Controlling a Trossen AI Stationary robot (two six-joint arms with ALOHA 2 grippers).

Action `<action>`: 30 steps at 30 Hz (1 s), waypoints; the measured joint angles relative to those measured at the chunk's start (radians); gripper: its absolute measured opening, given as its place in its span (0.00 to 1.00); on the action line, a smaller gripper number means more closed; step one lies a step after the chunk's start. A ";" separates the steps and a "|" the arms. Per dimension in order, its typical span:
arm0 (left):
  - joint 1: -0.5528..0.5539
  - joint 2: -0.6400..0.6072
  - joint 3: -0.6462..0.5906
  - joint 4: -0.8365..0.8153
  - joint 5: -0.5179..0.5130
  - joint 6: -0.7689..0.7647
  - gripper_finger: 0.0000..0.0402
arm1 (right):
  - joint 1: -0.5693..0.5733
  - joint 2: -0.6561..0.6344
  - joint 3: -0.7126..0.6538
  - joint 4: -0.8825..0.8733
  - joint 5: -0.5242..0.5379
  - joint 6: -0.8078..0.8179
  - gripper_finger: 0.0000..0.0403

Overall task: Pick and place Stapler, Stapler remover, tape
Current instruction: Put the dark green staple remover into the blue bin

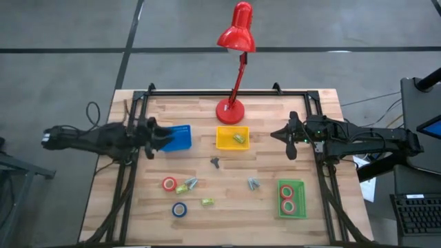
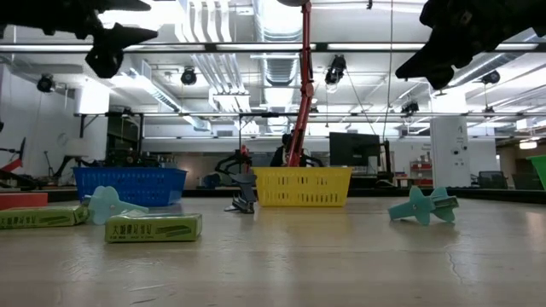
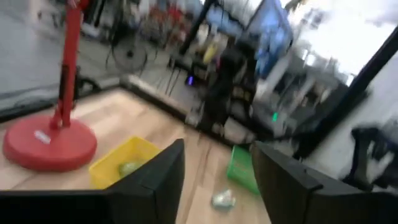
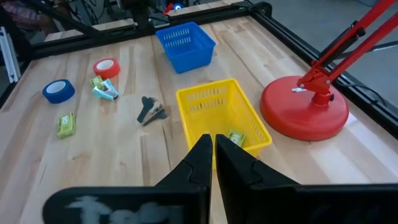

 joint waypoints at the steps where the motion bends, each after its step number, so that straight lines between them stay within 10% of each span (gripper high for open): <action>1: 0.000 0.031 0.022 -0.011 0.013 0.010 0.50 | 0.000 0.000 0.000 0.000 0.000 -0.002 0.04; 30: -0.086 0.802 0.454 -0.300 0.108 0.123 0.52 | 0.000 0.000 0.000 0.000 0.000 0.000 0.04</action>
